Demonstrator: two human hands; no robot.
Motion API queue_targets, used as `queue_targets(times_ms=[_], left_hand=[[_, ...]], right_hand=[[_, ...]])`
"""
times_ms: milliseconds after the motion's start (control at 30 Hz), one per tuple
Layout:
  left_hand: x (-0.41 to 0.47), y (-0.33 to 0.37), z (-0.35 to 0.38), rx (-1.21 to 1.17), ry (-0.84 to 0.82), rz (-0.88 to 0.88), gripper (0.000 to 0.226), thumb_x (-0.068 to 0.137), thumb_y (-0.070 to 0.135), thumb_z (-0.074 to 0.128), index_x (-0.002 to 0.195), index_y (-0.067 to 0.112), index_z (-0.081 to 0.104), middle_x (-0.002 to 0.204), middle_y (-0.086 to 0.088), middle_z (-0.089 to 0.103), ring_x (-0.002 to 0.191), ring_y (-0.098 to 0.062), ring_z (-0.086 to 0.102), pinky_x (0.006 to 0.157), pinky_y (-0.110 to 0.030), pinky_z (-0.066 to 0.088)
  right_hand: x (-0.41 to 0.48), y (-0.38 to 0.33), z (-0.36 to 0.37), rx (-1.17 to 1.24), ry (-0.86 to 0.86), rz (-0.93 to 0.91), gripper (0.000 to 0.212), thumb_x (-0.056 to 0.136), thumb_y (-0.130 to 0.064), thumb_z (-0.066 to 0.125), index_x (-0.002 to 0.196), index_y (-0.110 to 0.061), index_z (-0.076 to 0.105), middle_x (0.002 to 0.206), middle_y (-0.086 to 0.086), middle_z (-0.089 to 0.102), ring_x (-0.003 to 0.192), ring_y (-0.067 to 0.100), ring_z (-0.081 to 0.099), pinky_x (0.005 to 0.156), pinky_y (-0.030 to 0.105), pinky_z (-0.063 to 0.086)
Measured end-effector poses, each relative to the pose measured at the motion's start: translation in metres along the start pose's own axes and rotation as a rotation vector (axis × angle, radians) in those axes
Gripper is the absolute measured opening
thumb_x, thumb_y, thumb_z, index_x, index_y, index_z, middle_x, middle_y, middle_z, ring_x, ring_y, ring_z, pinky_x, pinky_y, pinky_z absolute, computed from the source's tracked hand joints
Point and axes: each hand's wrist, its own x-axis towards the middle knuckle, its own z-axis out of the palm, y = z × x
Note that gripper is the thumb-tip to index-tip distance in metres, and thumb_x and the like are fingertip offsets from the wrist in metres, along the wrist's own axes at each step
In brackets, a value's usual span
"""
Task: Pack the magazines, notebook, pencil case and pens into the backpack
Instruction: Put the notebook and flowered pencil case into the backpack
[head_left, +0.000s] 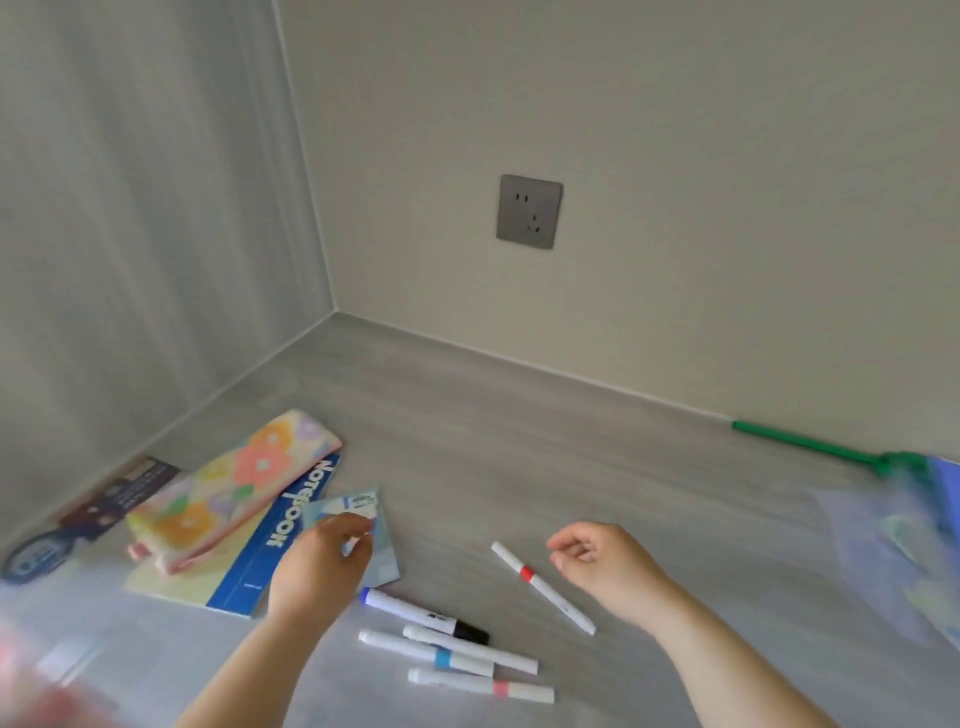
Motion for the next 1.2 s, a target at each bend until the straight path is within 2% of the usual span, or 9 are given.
queue_targets(times_ms=[67, 133, 300, 400, 500, 600, 833, 1033, 1200], left_hand=[[0.019, -0.024, -0.017, 0.077, 0.077, -0.03, 0.028, 0.085, 0.015, 0.056, 0.112, 0.013, 0.061, 0.127, -0.011, 0.058, 0.114, -0.031, 0.052, 0.088, -0.036, 0.042], [0.041, -0.046, -0.033, 0.2, 0.129, -0.063, 0.042, 0.085, 0.022, 0.057, 0.126, 0.015, 0.05, 0.139, -0.01, 0.045, 0.126, -0.031, 0.04, 0.103, -0.04, 0.031], [0.061, -0.095, -0.042, 0.443, -0.061, -0.202, 0.061, 0.09, 0.048, 0.037, 0.142, 0.022, 0.017, 0.155, -0.002, 0.013, 0.142, -0.022, 0.01, 0.118, -0.038, 0.008], [0.069, -0.102, -0.047, 0.559, -0.099, -0.174, 0.052, 0.091, 0.05, 0.031, 0.138, 0.027, 0.028, 0.152, 0.001, 0.025, 0.139, -0.022, 0.022, 0.113, -0.04, 0.004], [0.091, -0.1, -0.065, 0.46, 0.03, -0.179, 0.034, 0.092, 0.037, 0.037, 0.12, 0.026, 0.054, 0.138, -0.001, 0.047, 0.128, -0.027, 0.037, 0.11, -0.044, 0.019], [0.112, -0.104, -0.076, 0.451, 0.069, -0.176, 0.043, 0.09, 0.035, 0.045, 0.13, 0.019, 0.042, 0.147, -0.006, 0.034, 0.135, -0.027, 0.028, 0.113, -0.04, 0.019], [0.142, -0.108, -0.079, 0.544, -0.155, -0.298, 0.064, 0.081, 0.048, 0.054, 0.13, 0.014, 0.034, 0.134, -0.012, 0.047, 0.124, -0.032, 0.043, 0.103, -0.043, 0.035], [0.156, -0.11, -0.084, 0.441, -0.31, -0.42, 0.064, 0.064, 0.03, 0.072, 0.115, 0.004, 0.043, 0.116, -0.015, 0.054, 0.107, -0.033, 0.053, 0.088, -0.039, 0.047], [0.152, -0.117, -0.09, 0.273, -0.255, -0.425, 0.063, 0.068, 0.036, 0.073, 0.115, 0.004, 0.046, 0.115, -0.015, 0.058, 0.104, -0.031, 0.055, 0.076, -0.032, 0.042]], right_hand=[[0.017, -0.017, 0.032, 0.091, -0.047, 0.036, 0.016, 0.085, -0.006, 0.055, 0.081, -0.02, 0.061, 0.07, -0.007, 0.058, 0.062, 0.003, 0.052, 0.06, 0.012, 0.039], [0.033, -0.032, 0.06, 0.145, -0.068, 0.074, 0.015, 0.086, -0.007, 0.055, 0.1, -0.011, 0.06, 0.084, 0.002, 0.06, 0.066, 0.004, 0.051, 0.059, 0.013, 0.038], [0.068, -0.065, 0.114, 0.15, -0.129, 0.116, 0.045, 0.085, -0.015, 0.06, 0.126, -0.008, 0.045, 0.116, 0.007, 0.057, 0.097, 0.013, 0.052, 0.082, 0.022, 0.041], [0.087, -0.086, 0.138, 0.121, -0.106, 0.12, 0.051, 0.082, -0.018, 0.064, 0.128, -0.009, 0.042, 0.126, 0.01, 0.054, 0.11, 0.02, 0.054, 0.088, 0.025, 0.042], [0.1, -0.102, 0.156, -0.029, -0.075, 0.143, 0.062, 0.077, -0.027, 0.068, 0.129, -0.009, 0.038, 0.125, 0.009, 0.054, 0.115, 0.024, 0.053, 0.089, 0.027, 0.043], [0.103, -0.107, 0.168, -0.355, -0.042, 0.172, 0.065, 0.074, -0.041, 0.067, 0.125, -0.012, 0.038, 0.129, 0.006, 0.05, 0.121, 0.024, 0.046, 0.096, 0.034, 0.039], [0.112, -0.11, 0.172, -0.483, -0.099, 0.271, 0.06, 0.071, -0.05, 0.066, 0.113, -0.015, 0.042, 0.125, 0.003, 0.055, 0.12, 0.021, 0.045, 0.095, 0.034, 0.032], [0.109, -0.111, 0.176, -0.424, -0.1, 0.266, 0.056, 0.069, -0.051, 0.067, 0.106, -0.016, 0.045, 0.126, 0.003, 0.053, 0.121, 0.023, 0.041, 0.096, 0.033, 0.031], [0.103, -0.11, 0.171, -0.005, -0.077, 0.246, 0.039, 0.077, -0.024, 0.069, 0.066, -0.023, 0.031, 0.086, 0.001, 0.053, 0.085, 0.023, 0.058, 0.072, 0.031, 0.047]])
